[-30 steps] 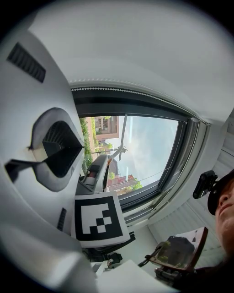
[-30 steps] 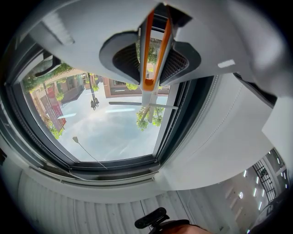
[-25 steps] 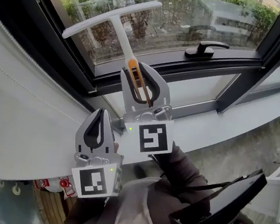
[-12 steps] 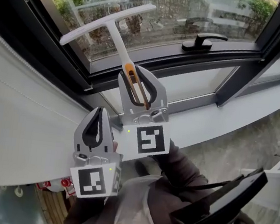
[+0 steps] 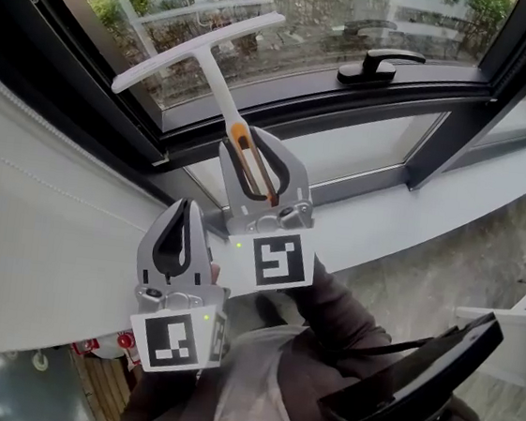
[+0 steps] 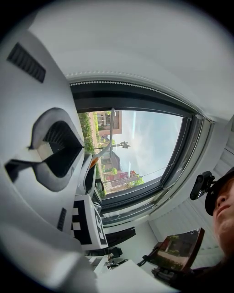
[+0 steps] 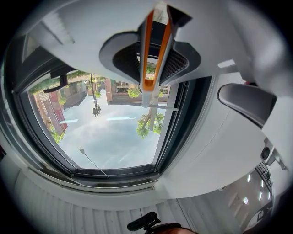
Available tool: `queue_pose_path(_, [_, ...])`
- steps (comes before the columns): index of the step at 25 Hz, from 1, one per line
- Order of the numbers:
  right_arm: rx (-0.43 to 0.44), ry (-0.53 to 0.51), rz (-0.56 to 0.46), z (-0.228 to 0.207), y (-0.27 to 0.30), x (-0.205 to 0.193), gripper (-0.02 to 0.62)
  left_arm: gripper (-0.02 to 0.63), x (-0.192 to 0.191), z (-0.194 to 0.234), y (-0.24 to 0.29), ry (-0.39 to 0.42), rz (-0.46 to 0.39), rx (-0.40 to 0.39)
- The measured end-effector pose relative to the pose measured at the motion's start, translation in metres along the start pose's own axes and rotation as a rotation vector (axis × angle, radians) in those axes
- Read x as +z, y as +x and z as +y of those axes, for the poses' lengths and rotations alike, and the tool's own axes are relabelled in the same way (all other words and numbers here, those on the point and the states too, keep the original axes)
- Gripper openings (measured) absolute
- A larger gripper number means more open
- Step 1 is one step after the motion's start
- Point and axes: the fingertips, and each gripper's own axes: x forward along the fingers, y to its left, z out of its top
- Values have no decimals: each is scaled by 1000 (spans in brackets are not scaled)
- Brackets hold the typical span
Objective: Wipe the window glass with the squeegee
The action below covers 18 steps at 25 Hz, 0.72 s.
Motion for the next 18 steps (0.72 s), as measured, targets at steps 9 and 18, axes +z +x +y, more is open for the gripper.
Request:
queue_pose_path(9, [-8, 7, 34, 3, -7, -18, 131, 2, -6, -1, -4, 8, 19, -9])
queue_pose_path(18, [-17, 16, 78, 6, -15, -43, 130, 2, -17, -5, -7, 14, 47, -24])
